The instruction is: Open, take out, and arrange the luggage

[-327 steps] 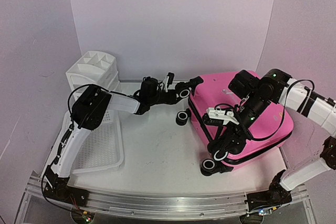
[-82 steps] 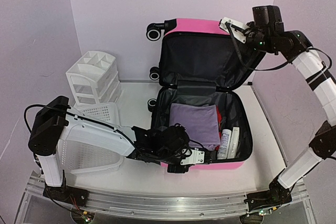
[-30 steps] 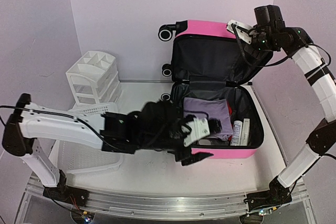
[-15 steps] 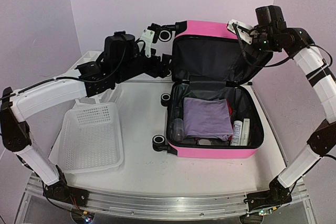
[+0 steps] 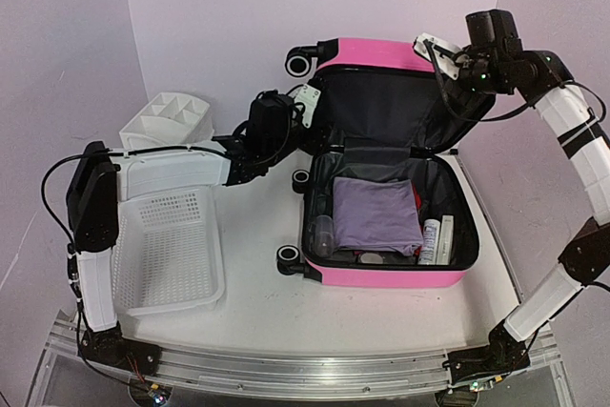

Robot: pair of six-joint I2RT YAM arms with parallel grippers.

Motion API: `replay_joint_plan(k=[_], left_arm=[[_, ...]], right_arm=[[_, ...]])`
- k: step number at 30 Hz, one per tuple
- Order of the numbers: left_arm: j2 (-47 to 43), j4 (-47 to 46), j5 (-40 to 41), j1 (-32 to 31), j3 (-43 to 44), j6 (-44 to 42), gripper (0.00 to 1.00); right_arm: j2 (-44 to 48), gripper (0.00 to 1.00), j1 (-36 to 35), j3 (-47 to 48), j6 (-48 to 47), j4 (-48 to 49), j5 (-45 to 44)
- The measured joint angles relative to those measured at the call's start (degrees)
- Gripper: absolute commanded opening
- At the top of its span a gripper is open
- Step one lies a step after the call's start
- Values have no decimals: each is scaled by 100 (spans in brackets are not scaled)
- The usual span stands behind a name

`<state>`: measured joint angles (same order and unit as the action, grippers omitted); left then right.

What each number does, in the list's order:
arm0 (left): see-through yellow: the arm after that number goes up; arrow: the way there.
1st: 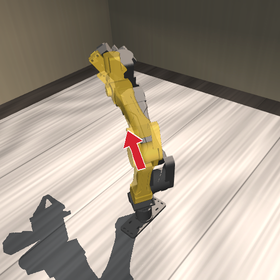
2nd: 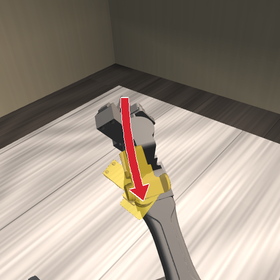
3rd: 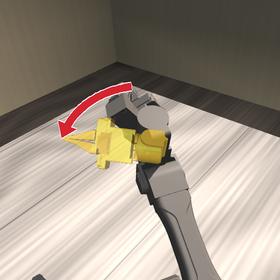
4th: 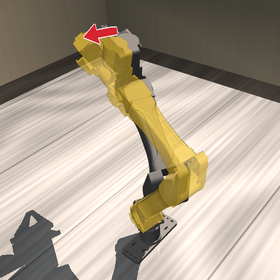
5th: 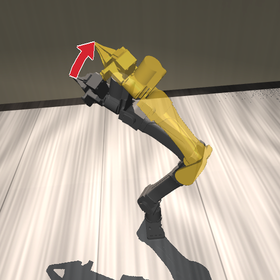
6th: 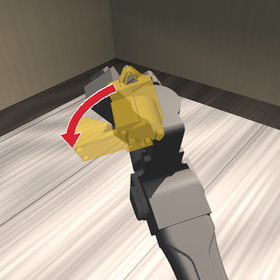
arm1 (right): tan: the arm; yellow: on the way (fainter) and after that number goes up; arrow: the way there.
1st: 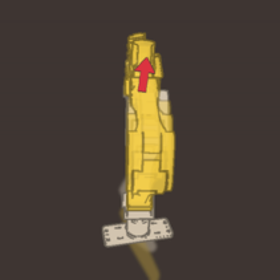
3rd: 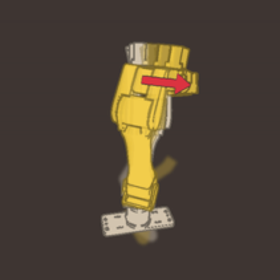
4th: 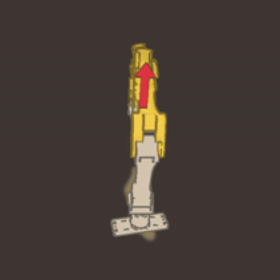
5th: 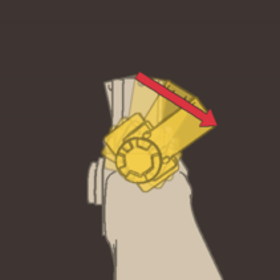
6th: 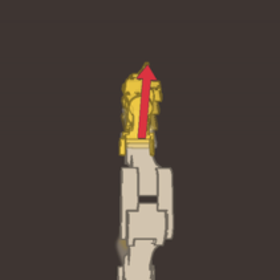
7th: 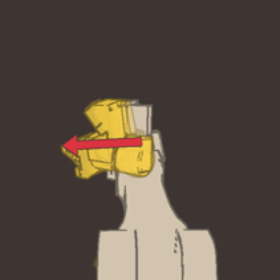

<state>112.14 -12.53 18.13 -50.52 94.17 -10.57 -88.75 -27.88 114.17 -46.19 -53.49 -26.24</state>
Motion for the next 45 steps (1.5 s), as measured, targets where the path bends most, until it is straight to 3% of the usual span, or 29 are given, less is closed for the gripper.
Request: replay_joint_plan(k=[7,13,14,15,18,19,23,30,35,40,45], left_arm=[[396,-1023,166,245,450,-190,52],[564,-1930,-103,304,498,-415,22],[581,-2024,-133,299,498,-457,18],[599,-2107,-153,299,498,-470,15],[623,-2214,-122,286,498,-546,3],[623,-2256,-2,284,498,-592,2],[623,-2417,203,363,518,-551,0],[625,-2343,337,326,518,-457,0],[625,-2229,411,328,570,-341,0],[623,-1976,461,332,693,-223,0],[625,-1731,461,339,802,-68,0]], right_arm=[[17,0,2,0,79,-55,57],[28,0,0,-4,168,-133,94],[33,11,0,-7,199,-144,109],[42,29,0,-13,240,-155,125],[118,94,0,-74,470,-225,221],[173,98,-4,-136,575,-282,264],[610,98,13,-708,1108,-387,282],[2304,98,61,-2549,2238,-586,122],[2688,98,999,-3528,3023,-343,398],[2356,98,2973,-4765,4048,896,2118],[1746,98,3449,-5674,4461,3143,3311]])
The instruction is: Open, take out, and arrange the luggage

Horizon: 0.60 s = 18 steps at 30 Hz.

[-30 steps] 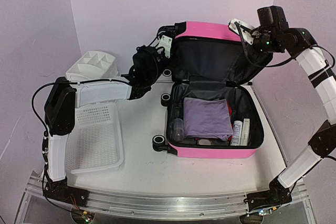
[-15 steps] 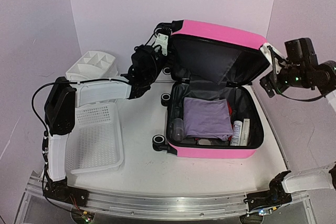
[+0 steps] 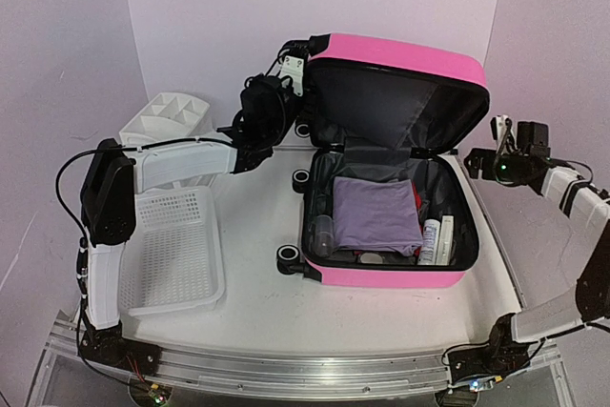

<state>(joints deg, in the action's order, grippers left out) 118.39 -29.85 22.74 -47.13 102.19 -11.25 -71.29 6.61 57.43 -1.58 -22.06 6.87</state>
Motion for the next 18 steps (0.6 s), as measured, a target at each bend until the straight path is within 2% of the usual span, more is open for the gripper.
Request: replay_joint_plan(k=[3,7,11,16,18], left_arm=[[-2,205,-2,17,98,168,0],[-7,343,0,37,120,396,0],[-35,448,-17,68,122,586,0],[-70,601,-83,94,129,769,0],[-98,699,-107,109,138,848,7]], right_arm=[[-380,92,-15,-291,-52,1552,439],[-798,91,-17,-260,-136,3067,610],[-1211,81,-15,-72,-146,4133,699],[-1624,60,-15,-33,-120,5335,1191],[-1740,54,-15,-33,-68,5681,1412]])
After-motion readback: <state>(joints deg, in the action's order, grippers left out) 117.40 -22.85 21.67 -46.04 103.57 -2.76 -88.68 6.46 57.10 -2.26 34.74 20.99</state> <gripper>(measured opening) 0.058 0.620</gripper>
